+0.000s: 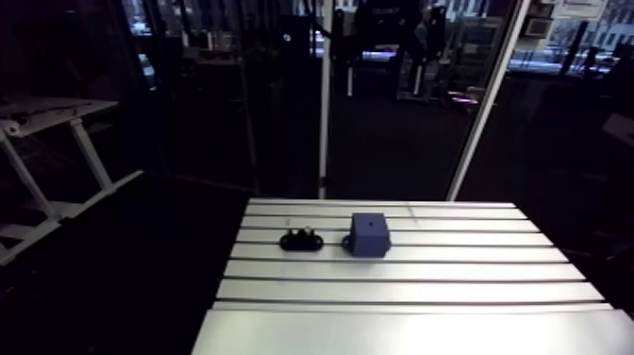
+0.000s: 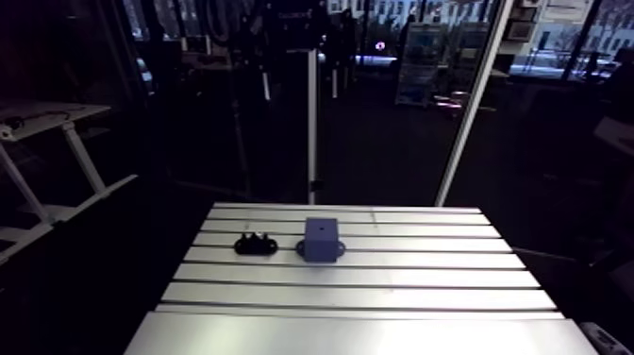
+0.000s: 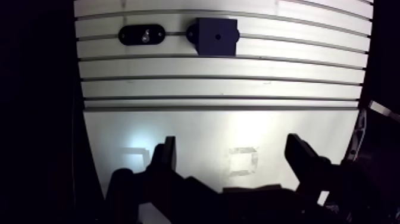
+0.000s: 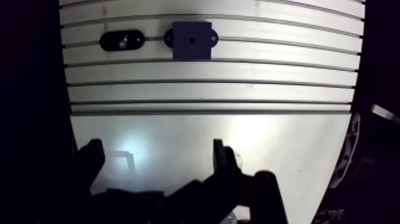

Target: Pick up the M10 bolt and insert it into the hole until fully seated.

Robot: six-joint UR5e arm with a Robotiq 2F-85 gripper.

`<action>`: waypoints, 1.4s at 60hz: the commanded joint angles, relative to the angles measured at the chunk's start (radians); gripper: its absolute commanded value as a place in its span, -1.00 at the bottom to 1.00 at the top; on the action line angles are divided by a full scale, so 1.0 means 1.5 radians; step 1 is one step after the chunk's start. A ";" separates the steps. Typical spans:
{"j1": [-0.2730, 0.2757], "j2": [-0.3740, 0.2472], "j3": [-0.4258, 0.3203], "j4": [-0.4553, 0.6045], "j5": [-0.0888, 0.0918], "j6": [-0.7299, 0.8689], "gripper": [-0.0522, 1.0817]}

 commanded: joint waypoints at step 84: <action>0.019 -0.020 0.069 -0.136 0.058 0.015 -0.90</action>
